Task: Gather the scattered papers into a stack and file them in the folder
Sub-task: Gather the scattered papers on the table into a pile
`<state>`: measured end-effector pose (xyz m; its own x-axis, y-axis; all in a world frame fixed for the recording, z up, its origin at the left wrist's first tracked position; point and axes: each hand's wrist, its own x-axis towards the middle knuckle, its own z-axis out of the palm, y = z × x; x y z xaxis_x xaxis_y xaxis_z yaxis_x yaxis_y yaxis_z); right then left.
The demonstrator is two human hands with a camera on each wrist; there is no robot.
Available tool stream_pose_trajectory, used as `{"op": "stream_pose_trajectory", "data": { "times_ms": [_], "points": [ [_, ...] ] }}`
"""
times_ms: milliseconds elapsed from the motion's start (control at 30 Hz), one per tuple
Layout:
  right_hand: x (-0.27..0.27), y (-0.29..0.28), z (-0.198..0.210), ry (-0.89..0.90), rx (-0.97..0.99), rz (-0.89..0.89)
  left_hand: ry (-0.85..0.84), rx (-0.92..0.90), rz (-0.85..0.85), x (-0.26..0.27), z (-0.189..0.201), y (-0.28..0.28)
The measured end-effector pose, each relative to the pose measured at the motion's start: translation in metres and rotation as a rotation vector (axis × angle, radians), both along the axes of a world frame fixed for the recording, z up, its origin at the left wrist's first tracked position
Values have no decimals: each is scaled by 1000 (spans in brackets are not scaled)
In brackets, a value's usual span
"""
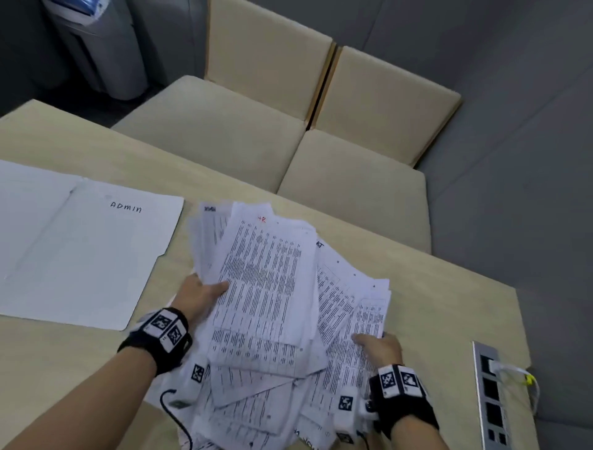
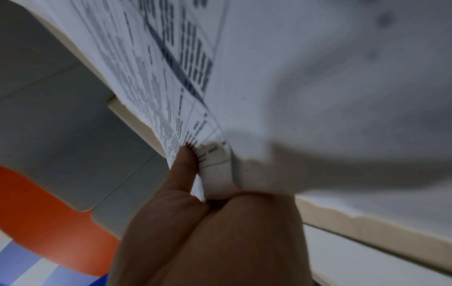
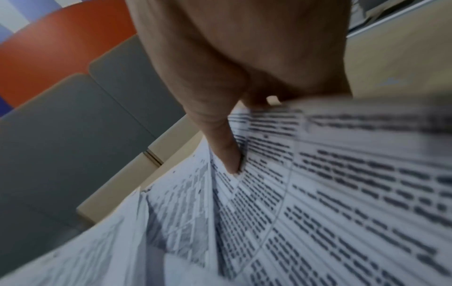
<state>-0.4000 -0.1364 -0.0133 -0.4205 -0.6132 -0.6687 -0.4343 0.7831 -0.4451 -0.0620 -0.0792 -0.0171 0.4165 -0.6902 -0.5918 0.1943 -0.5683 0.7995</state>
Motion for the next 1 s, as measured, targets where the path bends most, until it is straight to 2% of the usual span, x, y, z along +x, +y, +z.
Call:
{"op": "stream_pose_trajectory", "data": {
  "times_ms": [133,233,333,400,500,600,733,867,933,1000],
  "points": [
    [7,-1,6,-183,7,-69,-21,38,39,-1,-12,0],
    [0,-4,8,-277,60,-53,5,32,46,2,-14,-4],
    [-3,-4,38,-239,-113,-46,38,39,43,4,-15,-5],
    [-11,-7,61,-329,-228,-66,54,36,56,5,-17,-5],
    [-25,-12,91,-468,-270,-55,56,36,72,4,-16,-5],
    [-34,-9,117,-479,-299,-36,54,31,84,3,-15,-5],
    [-35,-3,156,-482,-503,5,49,24,70,3,-16,-3],
    [-30,3,212,-734,-666,55,76,-4,63,2,-12,-4],
    [-26,-1,220,-778,-680,78,99,-45,50,1,-8,-3],
    [-19,-12,200,-754,-661,49,128,-75,39,0,-4,-4]
  ]
}}
